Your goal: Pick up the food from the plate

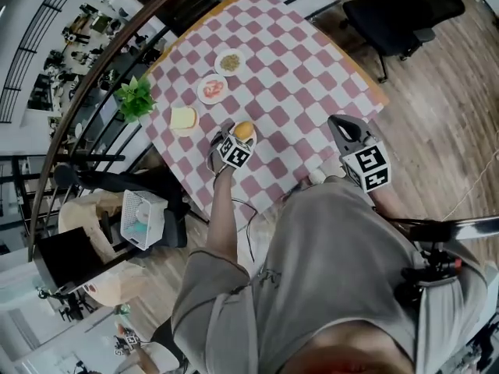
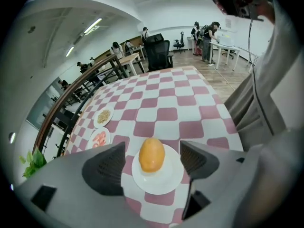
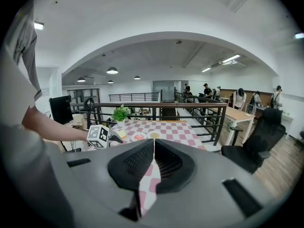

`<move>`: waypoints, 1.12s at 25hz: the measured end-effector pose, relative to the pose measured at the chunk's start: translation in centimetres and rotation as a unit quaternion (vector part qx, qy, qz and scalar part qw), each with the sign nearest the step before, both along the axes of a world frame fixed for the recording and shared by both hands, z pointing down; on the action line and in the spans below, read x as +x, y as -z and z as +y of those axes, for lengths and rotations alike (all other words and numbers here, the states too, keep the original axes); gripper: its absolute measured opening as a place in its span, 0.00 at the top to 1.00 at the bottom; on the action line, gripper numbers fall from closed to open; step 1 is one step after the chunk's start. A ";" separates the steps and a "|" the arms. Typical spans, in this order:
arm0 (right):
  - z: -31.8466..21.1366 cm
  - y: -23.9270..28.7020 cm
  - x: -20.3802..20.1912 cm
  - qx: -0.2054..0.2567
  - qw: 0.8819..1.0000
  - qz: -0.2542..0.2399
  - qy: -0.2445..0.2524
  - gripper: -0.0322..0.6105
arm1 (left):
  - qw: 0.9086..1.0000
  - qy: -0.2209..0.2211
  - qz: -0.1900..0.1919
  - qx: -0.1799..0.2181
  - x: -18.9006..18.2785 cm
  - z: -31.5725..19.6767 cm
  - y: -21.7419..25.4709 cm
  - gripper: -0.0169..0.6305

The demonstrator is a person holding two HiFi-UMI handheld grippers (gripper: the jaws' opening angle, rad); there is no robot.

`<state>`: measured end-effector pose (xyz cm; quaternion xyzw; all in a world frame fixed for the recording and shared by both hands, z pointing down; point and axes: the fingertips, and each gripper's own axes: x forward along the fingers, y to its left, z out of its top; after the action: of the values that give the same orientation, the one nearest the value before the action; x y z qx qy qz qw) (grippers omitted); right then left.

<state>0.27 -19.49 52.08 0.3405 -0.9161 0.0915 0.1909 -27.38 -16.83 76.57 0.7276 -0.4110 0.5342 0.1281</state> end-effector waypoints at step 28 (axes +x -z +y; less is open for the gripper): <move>-1.0 -1.3 5.1 -0.015 0.995 0.021 -0.095 0.92 | 0.978 -0.011 0.002 -0.206 -2.7 -0.6 -13.0 0.41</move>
<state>5.41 -20.53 53.35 0.4253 -0.8737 0.1163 0.2055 -30.10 -17.46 89.60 0.6908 -0.2840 0.6076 0.2701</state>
